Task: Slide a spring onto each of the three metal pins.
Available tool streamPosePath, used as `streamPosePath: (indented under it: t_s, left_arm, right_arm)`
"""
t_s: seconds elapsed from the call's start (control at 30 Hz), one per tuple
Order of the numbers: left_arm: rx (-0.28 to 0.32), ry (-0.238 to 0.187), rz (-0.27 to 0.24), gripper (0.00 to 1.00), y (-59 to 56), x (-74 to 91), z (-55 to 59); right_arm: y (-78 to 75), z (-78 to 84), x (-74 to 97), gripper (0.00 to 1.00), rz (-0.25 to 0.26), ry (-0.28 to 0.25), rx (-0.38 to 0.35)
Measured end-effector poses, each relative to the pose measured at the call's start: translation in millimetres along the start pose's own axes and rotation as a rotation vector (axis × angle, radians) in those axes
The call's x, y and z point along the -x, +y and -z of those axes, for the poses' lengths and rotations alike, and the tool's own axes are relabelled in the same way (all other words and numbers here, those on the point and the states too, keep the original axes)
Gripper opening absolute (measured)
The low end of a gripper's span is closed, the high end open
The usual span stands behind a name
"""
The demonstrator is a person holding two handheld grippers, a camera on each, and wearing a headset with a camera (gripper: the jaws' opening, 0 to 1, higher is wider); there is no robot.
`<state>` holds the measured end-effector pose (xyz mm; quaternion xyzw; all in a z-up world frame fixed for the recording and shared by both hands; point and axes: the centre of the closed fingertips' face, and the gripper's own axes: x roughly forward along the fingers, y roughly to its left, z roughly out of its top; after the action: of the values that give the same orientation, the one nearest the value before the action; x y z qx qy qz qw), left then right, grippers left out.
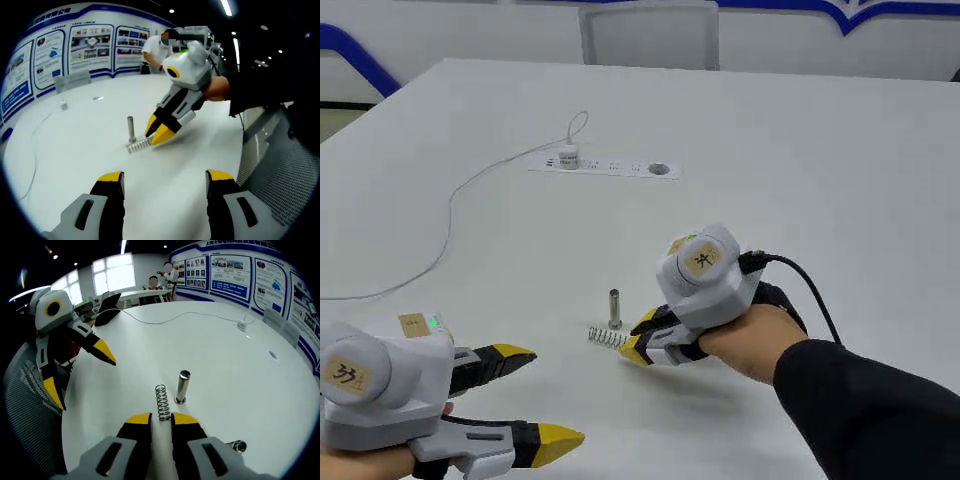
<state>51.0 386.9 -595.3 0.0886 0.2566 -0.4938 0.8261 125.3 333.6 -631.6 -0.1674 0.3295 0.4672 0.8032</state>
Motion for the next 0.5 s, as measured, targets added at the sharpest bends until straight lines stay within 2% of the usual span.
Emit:
streamPosePath:
  t_s: [0.2, 0.5]
  left_arm:
    - [0.002, 0.0, -0.001, 0.67, 0.7, 0.1, 0.7]
    - [0.001, -0.001, -0.003, 0.67, 1.5, 0.6, 0.8]
  right_arm:
    - [-0.5, 5.4, -4.3, 0.16, 0.005, 0.018, 0.001]
    - [-0.1, 1.9, -2.8, 0.12, 0.012, 0.009, 0.013]
